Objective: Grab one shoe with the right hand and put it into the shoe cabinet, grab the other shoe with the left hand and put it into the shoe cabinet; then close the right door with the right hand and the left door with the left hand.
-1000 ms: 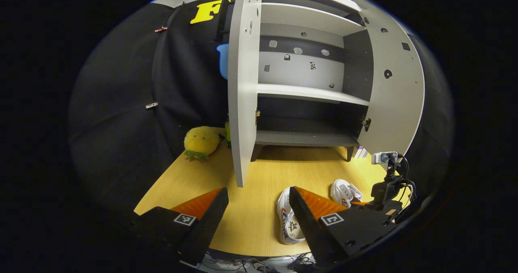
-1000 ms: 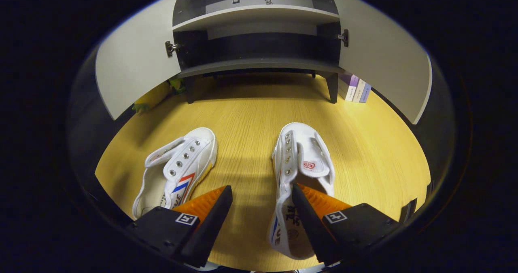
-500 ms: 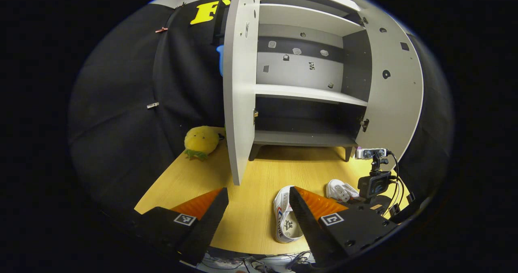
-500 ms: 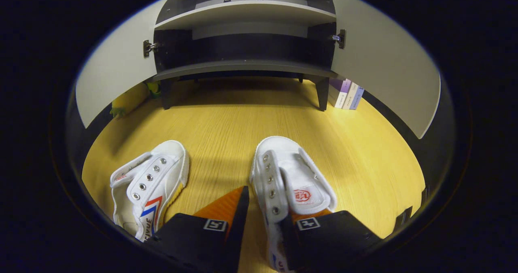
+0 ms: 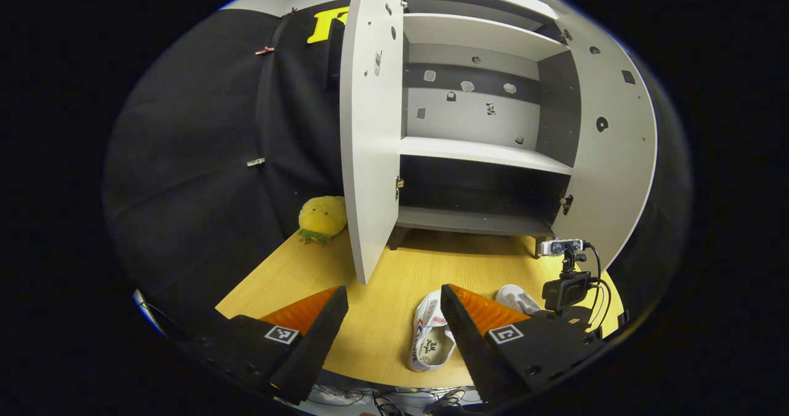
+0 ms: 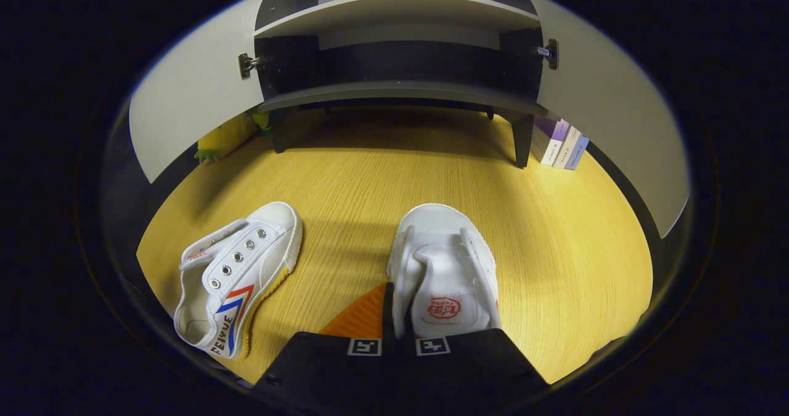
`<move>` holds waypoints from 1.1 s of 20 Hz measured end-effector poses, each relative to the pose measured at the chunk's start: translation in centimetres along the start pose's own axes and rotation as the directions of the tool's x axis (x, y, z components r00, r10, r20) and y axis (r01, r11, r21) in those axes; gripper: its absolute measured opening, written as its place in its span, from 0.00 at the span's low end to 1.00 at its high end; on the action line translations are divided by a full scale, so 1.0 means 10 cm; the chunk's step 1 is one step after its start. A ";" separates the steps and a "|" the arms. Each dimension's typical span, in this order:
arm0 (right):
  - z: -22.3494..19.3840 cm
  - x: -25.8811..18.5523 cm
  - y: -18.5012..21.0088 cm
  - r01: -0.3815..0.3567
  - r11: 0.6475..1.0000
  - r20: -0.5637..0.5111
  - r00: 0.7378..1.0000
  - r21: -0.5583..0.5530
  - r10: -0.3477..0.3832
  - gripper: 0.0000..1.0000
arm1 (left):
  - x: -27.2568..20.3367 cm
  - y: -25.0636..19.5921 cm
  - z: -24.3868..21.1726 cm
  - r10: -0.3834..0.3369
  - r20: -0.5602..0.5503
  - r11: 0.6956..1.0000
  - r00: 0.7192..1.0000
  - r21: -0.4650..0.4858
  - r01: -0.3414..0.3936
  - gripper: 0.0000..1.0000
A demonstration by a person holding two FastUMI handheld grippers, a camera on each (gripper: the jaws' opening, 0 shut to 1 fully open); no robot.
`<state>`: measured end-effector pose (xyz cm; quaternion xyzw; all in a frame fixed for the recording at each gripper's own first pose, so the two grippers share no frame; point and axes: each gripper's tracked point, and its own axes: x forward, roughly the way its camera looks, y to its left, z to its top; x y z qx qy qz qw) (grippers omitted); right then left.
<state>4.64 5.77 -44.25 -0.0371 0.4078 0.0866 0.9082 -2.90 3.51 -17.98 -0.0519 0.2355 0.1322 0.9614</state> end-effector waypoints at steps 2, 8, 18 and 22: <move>0.01 0.00 0.00 -0.033 0.999 -0.006 0.999 0.003 0.033 0.06 | -0.06 -0.05 0.01 0.033 0.004 0.999 0.999 -0.030 -0.033 0.95; 0.15 -0.15 -0.06 -0.040 0.999 -0.006 0.999 -0.008 0.040 0.05 | -0.06 -0.17 0.01 0.007 -0.002 1.000 1.000 -0.018 -0.007 0.95; 1.26 -0.99 0.01 -0.002 1.000 0.178 0.984 -0.001 0.002 0.05 | 0.35 -0.18 0.24 -0.182 0.054 0.983 0.982 0.039 0.180 0.95; 1.82 -1.39 0.12 0.001 1.000 0.276 0.961 0.024 -0.008 0.05 | 0.48 -0.10 0.30 -0.242 0.071 0.968 0.968 0.093 0.235 0.95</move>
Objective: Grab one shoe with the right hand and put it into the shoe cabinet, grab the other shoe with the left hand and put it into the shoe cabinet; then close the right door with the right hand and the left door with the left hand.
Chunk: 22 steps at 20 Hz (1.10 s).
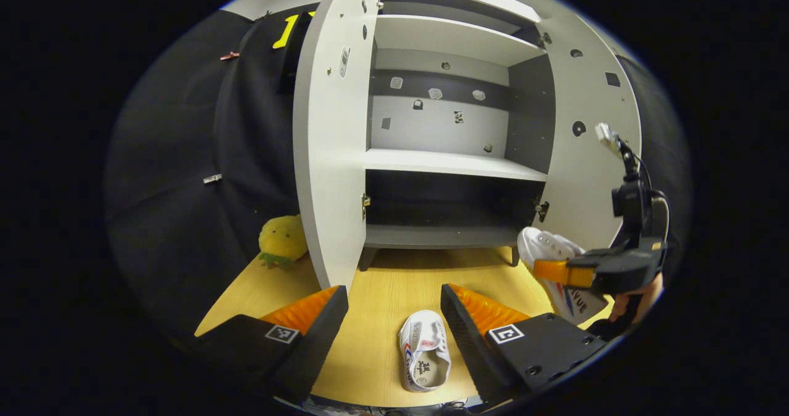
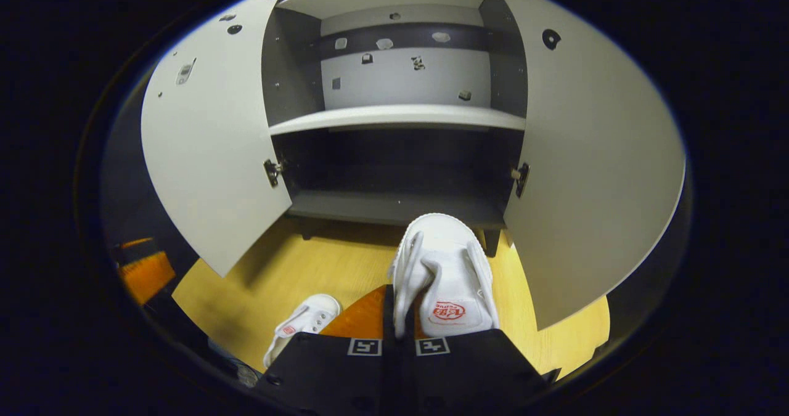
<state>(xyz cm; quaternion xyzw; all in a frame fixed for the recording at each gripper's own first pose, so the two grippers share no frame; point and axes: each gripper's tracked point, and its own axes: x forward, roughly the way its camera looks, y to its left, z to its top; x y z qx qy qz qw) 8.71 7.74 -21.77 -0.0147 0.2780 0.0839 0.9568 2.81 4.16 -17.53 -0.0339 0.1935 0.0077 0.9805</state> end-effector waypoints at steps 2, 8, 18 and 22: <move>0.32 -0.07 0.03 0.020 1.000 0.035 0.999 0.003 -0.020 0.05 | 0.04 0.00 0.10 -0.044 0.022 0.999 0.999 0.007 0.044 0.95; 1.32 -0.10 0.28 0.019 0.999 0.166 0.986 0.027 -0.023 0.05 | 0.11 -0.11 0.20 -0.171 0.046 0.985 0.984 -0.025 0.172 0.95; 2.72 0.51 0.26 0.061 0.998 0.303 0.951 -0.010 -0.055 0.05 | -0.04 -0.05 0.37 -0.174 0.091 0.983 0.981 -0.042 0.178 0.95; 3.02 0.90 0.20 0.080 0.994 0.303 0.952 -0.074 -0.054 0.05 | -0.02 0.01 0.54 -0.137 0.123 0.989 0.983 -0.040 0.143 0.95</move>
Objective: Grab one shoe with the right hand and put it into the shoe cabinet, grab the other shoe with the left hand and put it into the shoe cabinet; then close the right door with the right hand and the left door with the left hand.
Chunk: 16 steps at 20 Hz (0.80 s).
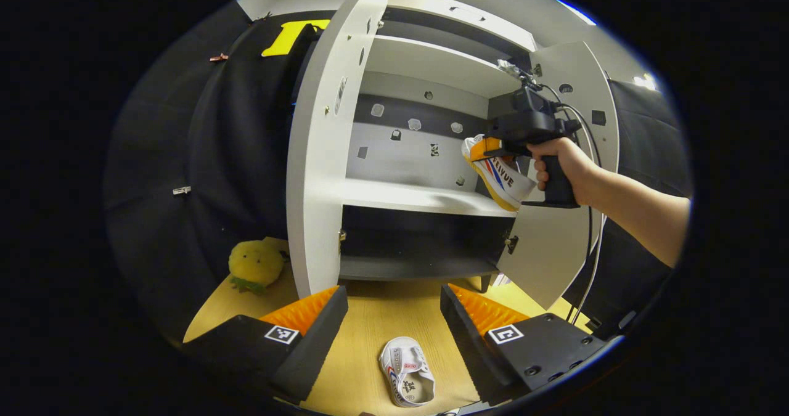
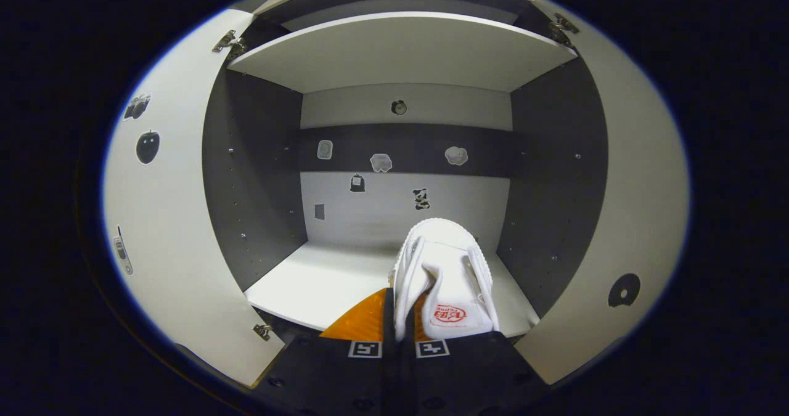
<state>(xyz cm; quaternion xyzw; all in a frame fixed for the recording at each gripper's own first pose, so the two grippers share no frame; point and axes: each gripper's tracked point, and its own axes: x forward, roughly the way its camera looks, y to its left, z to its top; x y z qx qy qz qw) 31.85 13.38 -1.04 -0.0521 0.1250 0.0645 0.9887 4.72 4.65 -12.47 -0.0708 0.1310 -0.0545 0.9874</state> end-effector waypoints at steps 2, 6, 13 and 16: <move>0.04 0.25 0.00 0.001 0.999 -0.005 1.000 -0.051 -0.002 0.05 | 0.00 0.06 0.05 0.024 0.008 1.000 1.000 0.004 -0.024 0.95; -0.06 0.81 0.11 -0.031 0.989 -0.059 0.998 -0.145 0.023 0.05 | 0.00 0.21 0.09 0.093 0.014 0.996 0.996 -0.016 -0.093 0.95; -0.46 1.53 0.00 -0.018 0.983 -0.226 0.974 -0.184 -0.025 0.05 | -0.04 0.37 0.02 0.209 0.008 0.977 0.978 -0.045 -0.209 0.95; -0.58 1.68 -0.06 -0.003 0.983 -0.256 0.966 -0.183 -0.044 0.05 | -0.05 0.40 0.02 0.236 0.010 0.969 0.972 -0.076 -0.234 0.95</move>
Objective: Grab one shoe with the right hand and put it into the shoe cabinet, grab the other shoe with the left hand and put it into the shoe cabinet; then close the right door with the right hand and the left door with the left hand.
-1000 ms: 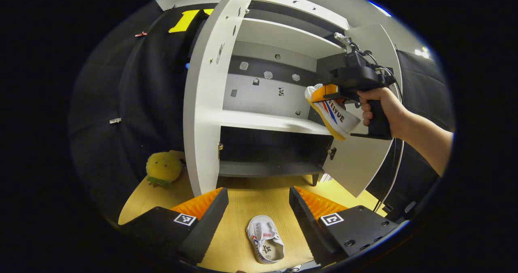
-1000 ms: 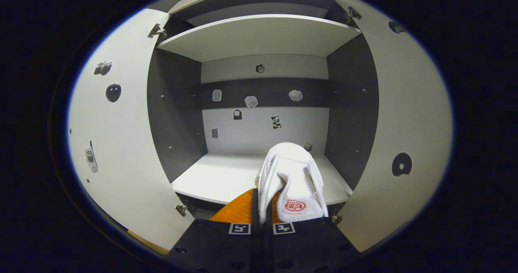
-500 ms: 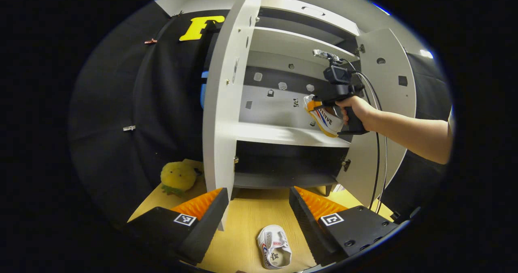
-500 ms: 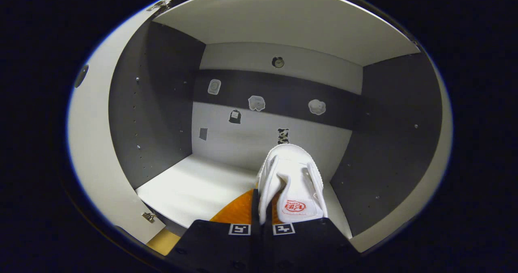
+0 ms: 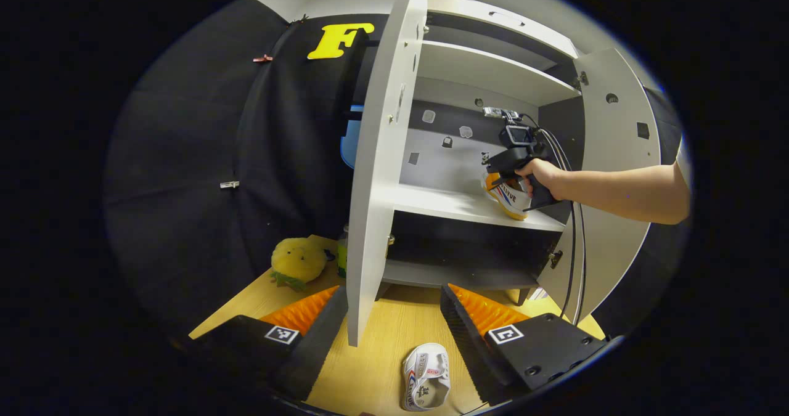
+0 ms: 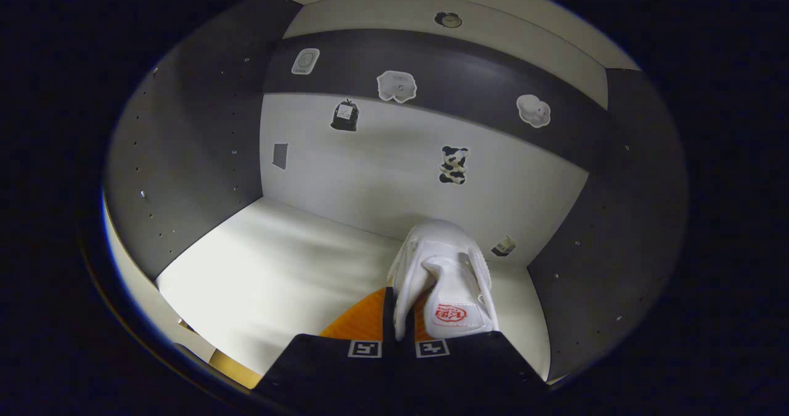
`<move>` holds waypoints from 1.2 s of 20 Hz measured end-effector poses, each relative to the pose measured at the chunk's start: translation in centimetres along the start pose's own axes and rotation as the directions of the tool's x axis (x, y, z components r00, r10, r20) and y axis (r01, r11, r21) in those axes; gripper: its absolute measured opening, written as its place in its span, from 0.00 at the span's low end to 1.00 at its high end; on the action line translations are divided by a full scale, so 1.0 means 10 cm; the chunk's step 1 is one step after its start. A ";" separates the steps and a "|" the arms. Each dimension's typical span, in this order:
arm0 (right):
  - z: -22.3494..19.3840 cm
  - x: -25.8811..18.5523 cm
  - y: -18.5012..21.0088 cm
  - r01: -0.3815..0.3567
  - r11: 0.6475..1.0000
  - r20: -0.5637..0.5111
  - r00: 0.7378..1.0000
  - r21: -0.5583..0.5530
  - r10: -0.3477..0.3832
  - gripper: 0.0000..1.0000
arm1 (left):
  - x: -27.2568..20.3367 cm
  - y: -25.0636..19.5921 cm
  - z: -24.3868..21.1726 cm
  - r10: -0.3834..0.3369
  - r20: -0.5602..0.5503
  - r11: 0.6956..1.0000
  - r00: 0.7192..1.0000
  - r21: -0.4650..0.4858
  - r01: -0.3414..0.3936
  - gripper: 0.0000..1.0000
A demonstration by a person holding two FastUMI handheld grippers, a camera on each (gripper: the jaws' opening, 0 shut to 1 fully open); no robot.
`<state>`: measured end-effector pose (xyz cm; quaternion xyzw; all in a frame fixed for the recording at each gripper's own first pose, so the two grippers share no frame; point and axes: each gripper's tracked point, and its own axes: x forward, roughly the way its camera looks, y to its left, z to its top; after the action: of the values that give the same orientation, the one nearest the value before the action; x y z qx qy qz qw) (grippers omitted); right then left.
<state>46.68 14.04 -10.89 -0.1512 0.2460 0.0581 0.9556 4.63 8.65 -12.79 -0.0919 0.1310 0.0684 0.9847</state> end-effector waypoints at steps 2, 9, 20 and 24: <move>-0.04 0.08 0.00 0.001 0.999 -0.033 0.999 0.039 0.000 0.05 | -0.02 0.01 0.00 0.013 0.003 1.000 1.000 0.006 -0.013 0.95; -0.18 0.13 -0.04 0.032 0.998 -0.107 0.994 0.049 -0.026 0.26 | -0.13 0.03 -0.02 0.056 0.008 0.998 0.998 0.033 -0.056 0.95; -0.04 -1.15 -0.05 -0.065 0.972 0.116 0.992 0.227 0.040 0.98 | -0.27 0.21 -0.31 0.079 -0.051 0.996 0.996 0.054 -0.076 0.95; -0.18 -1.70 -0.21 -0.066 0.957 0.192 0.981 0.282 0.011 0.98 | -0.37 0.22 -0.46 0.073 -0.080 0.996 0.994 0.060 -0.068 0.95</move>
<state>31.46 10.84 -3.60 0.0001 0.1630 0.0545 0.9851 -0.41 9.50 -16.54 -0.0617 0.1765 0.0954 0.9777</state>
